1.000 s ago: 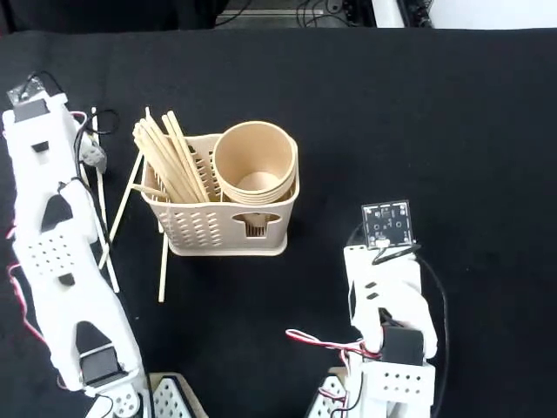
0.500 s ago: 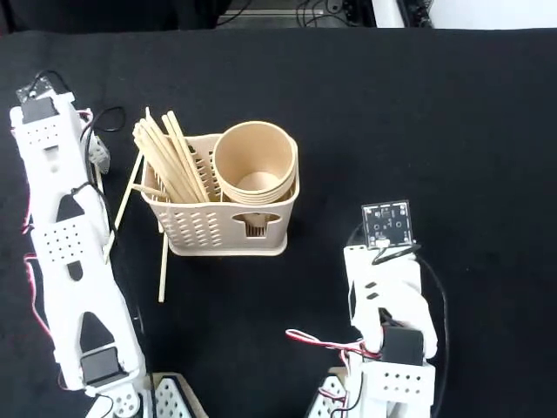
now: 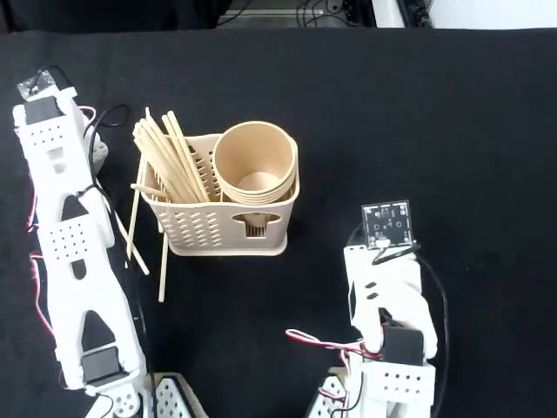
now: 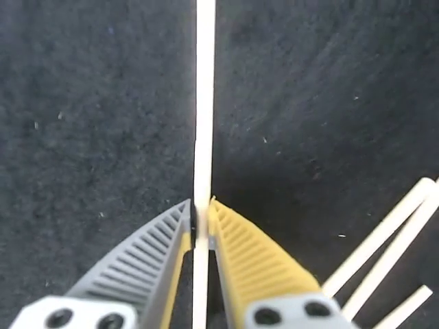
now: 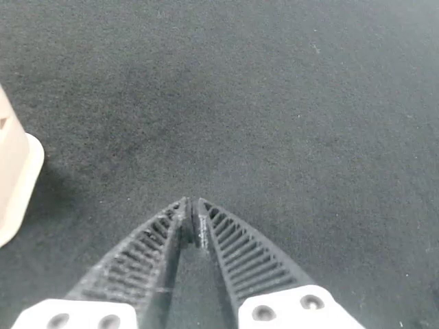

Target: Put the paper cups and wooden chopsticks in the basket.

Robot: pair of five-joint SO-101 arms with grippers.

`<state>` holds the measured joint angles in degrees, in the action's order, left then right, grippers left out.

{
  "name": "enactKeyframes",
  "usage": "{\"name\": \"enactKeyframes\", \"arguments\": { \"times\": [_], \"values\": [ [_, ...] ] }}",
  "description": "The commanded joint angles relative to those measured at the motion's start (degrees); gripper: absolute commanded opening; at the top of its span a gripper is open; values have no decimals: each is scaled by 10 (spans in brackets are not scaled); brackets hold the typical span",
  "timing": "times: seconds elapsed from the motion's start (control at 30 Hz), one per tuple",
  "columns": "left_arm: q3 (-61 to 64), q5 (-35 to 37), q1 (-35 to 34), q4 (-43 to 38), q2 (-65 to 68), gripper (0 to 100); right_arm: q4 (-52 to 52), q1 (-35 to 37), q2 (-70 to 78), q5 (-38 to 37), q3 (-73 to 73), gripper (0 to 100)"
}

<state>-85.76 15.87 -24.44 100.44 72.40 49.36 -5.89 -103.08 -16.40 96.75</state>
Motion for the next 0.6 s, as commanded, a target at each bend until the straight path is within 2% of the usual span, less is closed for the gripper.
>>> {"name": "enactKeyframes", "arguments": {
  "times": [0.0, 0.5, 0.57],
  "values": [
    [-34, 11, -16, 5, -14, 28, -5, -7, -1, -2, 0, 26],
    [-24, 27, -23, 4, -7, 30, -5, -7, -1, -2, 0, 26],
    [-8, 27, -16, 3, -8, 55, -5, -7, -1, -2, 0, 26]
  ]
}}
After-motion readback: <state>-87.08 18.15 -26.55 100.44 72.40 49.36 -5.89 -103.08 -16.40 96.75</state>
